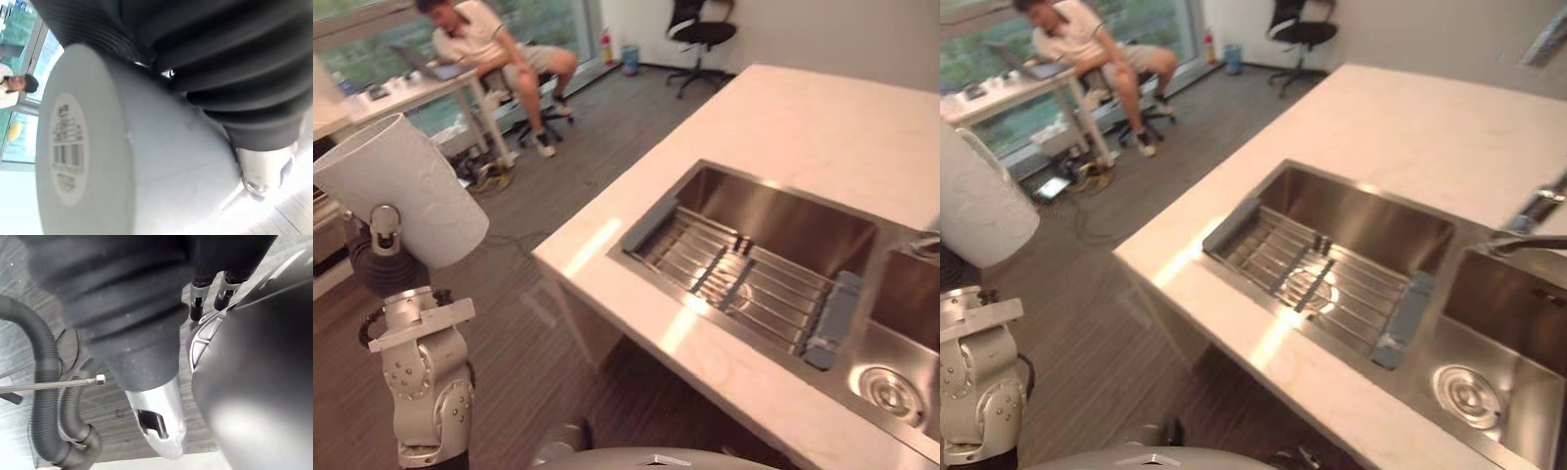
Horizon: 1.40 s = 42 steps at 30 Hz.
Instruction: Walk over to the sink, pick up the cup, carry it to the dishwasher, place the cup inside the dishwasher, then close the dishwasher door
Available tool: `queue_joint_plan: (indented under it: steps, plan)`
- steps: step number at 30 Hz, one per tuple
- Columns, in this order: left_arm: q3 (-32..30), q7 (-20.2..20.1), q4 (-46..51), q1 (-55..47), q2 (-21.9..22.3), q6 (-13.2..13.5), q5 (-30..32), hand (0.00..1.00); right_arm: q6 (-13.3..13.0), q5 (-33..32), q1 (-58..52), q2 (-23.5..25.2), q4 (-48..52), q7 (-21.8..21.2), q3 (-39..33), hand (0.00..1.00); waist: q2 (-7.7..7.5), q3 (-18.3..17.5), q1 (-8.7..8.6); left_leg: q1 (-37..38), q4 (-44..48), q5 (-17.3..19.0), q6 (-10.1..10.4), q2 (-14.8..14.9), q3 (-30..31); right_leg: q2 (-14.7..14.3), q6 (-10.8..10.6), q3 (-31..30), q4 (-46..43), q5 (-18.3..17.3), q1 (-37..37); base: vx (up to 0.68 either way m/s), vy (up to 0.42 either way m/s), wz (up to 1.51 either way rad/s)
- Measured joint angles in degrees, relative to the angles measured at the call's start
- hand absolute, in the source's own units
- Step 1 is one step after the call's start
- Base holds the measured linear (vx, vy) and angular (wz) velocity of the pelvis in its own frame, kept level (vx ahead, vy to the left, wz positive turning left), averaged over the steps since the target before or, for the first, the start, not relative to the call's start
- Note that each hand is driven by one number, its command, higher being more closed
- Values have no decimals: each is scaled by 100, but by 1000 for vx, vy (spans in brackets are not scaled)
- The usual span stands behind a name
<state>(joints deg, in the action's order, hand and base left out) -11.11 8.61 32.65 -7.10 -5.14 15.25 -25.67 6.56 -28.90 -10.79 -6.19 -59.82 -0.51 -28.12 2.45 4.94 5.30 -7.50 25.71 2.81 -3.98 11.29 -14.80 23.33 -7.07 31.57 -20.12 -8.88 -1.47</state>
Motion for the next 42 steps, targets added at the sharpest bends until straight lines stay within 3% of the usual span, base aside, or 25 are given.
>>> queue_joint_plan:
  steps: [1, 2, 3, 4, 5, 6, 7, 8, 9, 10, 12, 13, 14, 15, 16, 17, 19, 21, 23, 24, 28, 31, 32, 39, 42]
  plan:
    - [2, -30, -43, 27, 10, 3, 0, 100, -23, -3, -64, -3, 4, 3, -49, 0, 1, -3, -48, -49, 348, -101, -173, 199, -112, 133, -20, 186, -70, 28, -49, -13, 152, 140]
    - [39, -74, -132, 84, 22, 7, 2, 100, -28, -2, -215, -46, 49, 3, -163, 0, 99, -84, -100, -97, 794, -771, -663, 545, -358, 255, -6, 477, -336, 58, -71, 22, 112, 161]
    - [144, -97, -365, 236, 0, 55, 5, 100, -31, -21, -396, -162, 41, 6, -189, 0, 186, -240, -236, -436, 899, -1002, -1106, 524, -662, 498, 232, 509, -883, -98, 156, 10, 114, 220]
    - [133, -148, -643, 347, -23, 57, 27, 100, -3, -19, -432, -127, -74, -3, -308, 0, 174, -323, -395, -541, 374, -1090, -1127, 407, -667, 202, 122, 511, -749, -486, 247, -34, 16, 226]
    - [83, -152, -774, 450, -62, 38, 41, 100, 3, -15, -427, -46, -187, -5, -399, 0, -32, -426, -505, -449, -199, -1111, -1034, 155, -578, -16, 291, 536, -286, -438, 312, -55, -33, 229]
    - [11, -141, -918, 734, -110, 45, 85, 100, -9, 14, -462, 104, -279, -6, -409, 0, -57, -369, -562, -399, -229, -893, -788, 35, -651, -140, 281, 697, 113, -11, 145, -96, -60, 200]
    - [-45, -133, -941, 839, -194, 41, 105, 100, -11, 63, -493, 54, -379, -8, -423, 0, -95, -278, -487, -116, -214, -702, -174, 82, -751, -116, 239, 952, 220, 115, 36, -58, 61, 184]
    - [-61, -129, -949, 882, -298, 32, 111, 100, 14, 169, -526, -19, -412, -14, -423, 0, 23, -258, -449, 251, -837, -555, 394, -22, -722, -106, 218, 1182, 258, 213, -94, -35, 150, 137]
    - [-62, -122, -944, 976, -396, -18, 113, 100, -8, 312, -563, -62, -403, -15, -421, 0, 144, -241, -436, 490, -1408, -439, 719, -149, -746, -98, 182, 1399, 278, 302, -220, 11, 298, 132]
    - [-73, -113, -905, 1096, -590, -85, 105, 100, -30, 448, -583, -88, -401, 5, -509, 0, 202, -234, -424, 792, -2051, -320, 888, -349, -796, -27, 71, 1597, 279, 372, -429, 2, 374, 123]
    - [-253, -4, -820, 1130, -952, -199, 98, 100, -10, 657, -486, -89, -364, 51, -570, 0, 42, -124, -280, 1113, -2434, -312, 867, -717, -712, 207, -24, 1444, 274, 592, -670, -2, 357, 71]
    - [-429, 82, -835, 1105, -1067, -307, 70, 100, 8, 664, -435, -34, -284, 62, -576, 0, -20, -99, -207, 1126, -2443, -262, 752, -871, -548, 287, 98, 1224, 250, 849, -725, -18, 290, 73]
    - [-523, 117, -900, 1061, -1072, -353, -42, 100, 28, 634, -426, 47, -191, 19, -601, 0, -30, -125, -214, 1051, -2482, -266, 617, -973, -242, 351, 476, 791, -11, 1096, -581, -5, 277, 97]
    - [-500, 118, -959, 1056, -1058, -354, -89, 100, 28, 610, -425, 85, -185, -23, -687, 0, 22, -94, -233, 1004, -2507, -270, 547, -990, -60, 318, 618, 359, -198, 1039, -448, -1, 244, 153]
    - [-405, 104, -1153, 1063, -1035, -344, -199, 100, 74, 614, -435, 179, -193, -75, -847, 0, 49, -87, -309, 860, -2501, -300, 497, -996, 397, -102, 577, -688, -253, 357, -301, 4, 166, 191]
    - [-279, 88, -1398, 1075, -982, -328, -267, 100, 98, 652, -503, 320, -195, -149, -854, 0, 9, -83, -393, 779, -2513, -375, 439, -1029, 882, -657, 477, -1683, -145, -85, -265, -5, 112, 206]
    - [-99, 9, -1757, 1034, -812, -302, -293, 100, 26, 662, -660, 549, -195, -224, -765, 0, -127, -78, -447, 763, -2513, -432, 420, -1170, 1516, -1262, 314, -2752, -48, -415, -249, 45, 14, 194]
    - [30, -171, -1765, 715, -551, -260, -295, 100, -37, 661, -775, 583, -179, -316, -285, 0, -298, -107, -437, 890, -2602, -403, 357, -1384, 1852, -1441, 185, -3271, -103, -555, -112, 71, -35, 146]
    - [87, -282, -1718, 596, -435, -226, -291, 100, -109, 685, -787, 530, -124, -318, 75, 0, -374, -162, -447, 980, -2603, -363, 332, -1384, 1639, -1394, 151, -3210, 108, -383, -69, 58, -90, 76]
    - [132, -359, -1578, 562, -397, -224, -283, 100, -129, 790, -754, 458, -105, -320, 389, 0, -528, -244, -444, 1039, -2641, -374, 358, -1419, 1428, -1314, 127, -3064, 394, -58, 24, 92, -149, 61]
    - [243, -387, -1335, 448, -214, -251, -264, 100, -27, 1135, -593, 6, -101, -319, 1131, 0, -527, -485, -345, 1083, -2795, -436, 584, -1240, 1243, -1425, 71, -3086, 1002, -82, -213, 104, -129, -12]
    - [405, -409, -1367, 378, -13, -368, -221, 100, 110, 936, -494, -199, -103, -336, 1413, 0, -344, -510, -457, 1149, -2960, -570, 676, -999, 1163, -1694, 193, -3087, 1297, 120, -262, 78, -146, -14]
    - [213, -527, -2042, 131, -169, -270, -219, 100, 389, 401, -263, -533, -56, -316, 2119, 0, -234, -290, -729, 1168, -3055, -739, 824, -740, 1008, -1866, 249, -2644, 2223, 801, -544, 4, -22, -6]
    - [224, -527, -2156, 163, -166, -278, -233, 100, 389, 400, -266, -515, -56, -316, 2101, 0, -228, -282, -751, 1225, -3056, -726, 808, -743, 867, -1865, 249, -2755, 2146, 795, -506, -3, 1, -7]
    - [243, -518, -2386, 300, -136, -439, -367, 100, 388, 386, -293, -447, 8, -314, 2011, 0, -251, -271, -772, 1259, -3056, -701, 786, -788, 765, -1817, 206, -2845, 1902, 655, -369, -58, 31, -20]
